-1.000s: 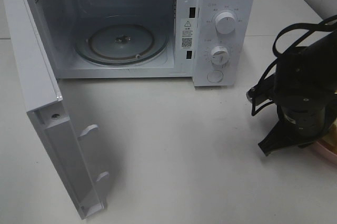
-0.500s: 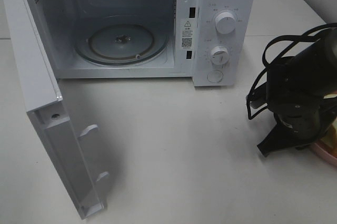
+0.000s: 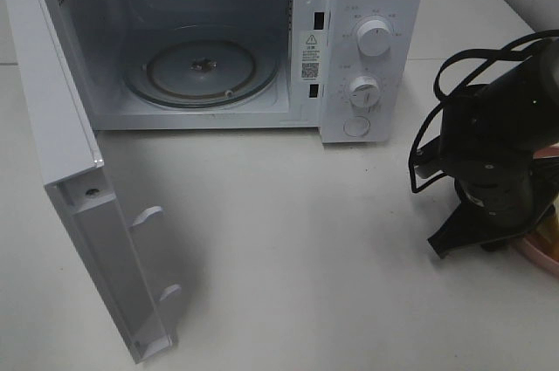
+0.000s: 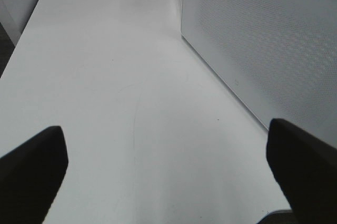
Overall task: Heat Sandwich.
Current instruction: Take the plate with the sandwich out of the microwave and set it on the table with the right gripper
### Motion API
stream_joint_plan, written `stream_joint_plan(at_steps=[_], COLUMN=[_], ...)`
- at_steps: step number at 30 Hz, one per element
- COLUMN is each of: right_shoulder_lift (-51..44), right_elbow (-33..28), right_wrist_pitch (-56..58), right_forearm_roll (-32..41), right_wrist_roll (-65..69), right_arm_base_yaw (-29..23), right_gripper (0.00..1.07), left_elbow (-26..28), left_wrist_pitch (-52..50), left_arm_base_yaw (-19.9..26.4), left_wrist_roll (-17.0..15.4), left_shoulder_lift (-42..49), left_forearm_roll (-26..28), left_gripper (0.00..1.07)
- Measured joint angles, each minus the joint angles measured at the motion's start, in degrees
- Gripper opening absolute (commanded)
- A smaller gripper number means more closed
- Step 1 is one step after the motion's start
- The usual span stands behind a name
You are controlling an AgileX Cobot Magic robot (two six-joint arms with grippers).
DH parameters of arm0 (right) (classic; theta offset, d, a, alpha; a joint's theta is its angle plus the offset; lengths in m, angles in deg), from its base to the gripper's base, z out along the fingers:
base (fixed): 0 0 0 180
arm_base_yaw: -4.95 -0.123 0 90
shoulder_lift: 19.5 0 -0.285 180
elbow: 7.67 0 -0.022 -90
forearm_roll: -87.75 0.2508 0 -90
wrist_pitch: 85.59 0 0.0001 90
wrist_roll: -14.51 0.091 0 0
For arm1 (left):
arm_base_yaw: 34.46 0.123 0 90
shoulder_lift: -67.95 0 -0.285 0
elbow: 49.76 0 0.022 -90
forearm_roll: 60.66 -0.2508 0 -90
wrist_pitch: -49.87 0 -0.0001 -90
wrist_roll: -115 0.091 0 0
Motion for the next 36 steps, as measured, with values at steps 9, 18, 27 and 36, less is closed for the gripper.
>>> stream_joint_plan(at_steps=[9,18,27,36], right_shoulder_lift=[-11.63,-23.49,-35.18,-50.02], right_elbow=[0.0,-0.06,-0.06,-0.06], right_wrist_pitch=[-0.63,-0.74,0.74,9.11], right_forearm_roll=[7.28,18.96,31.74,38.96], right_wrist_roll=[-9.74,-24.52,-34.49,-40.28], right_arm_base_yaw=[0.0,0.0,0.0,0.0], right_gripper=[0.55,0.84,0.82,0.79], left_elbow=[0.0,0.0,0.0,0.0], left_wrist_pitch=[0.0,0.0,0.0,0.0], left_arm_base_yaw=[0.0,0.0,0.0,0.0], left_wrist_roll=[0.0,0.0,0.0,0.0], left_shoulder_lift=[0.0,0.0,0.0,0.0], left_forearm_roll=[0.0,0.0,0.0,0.0], left_gripper=[0.98,0.98,0.98,0.98])
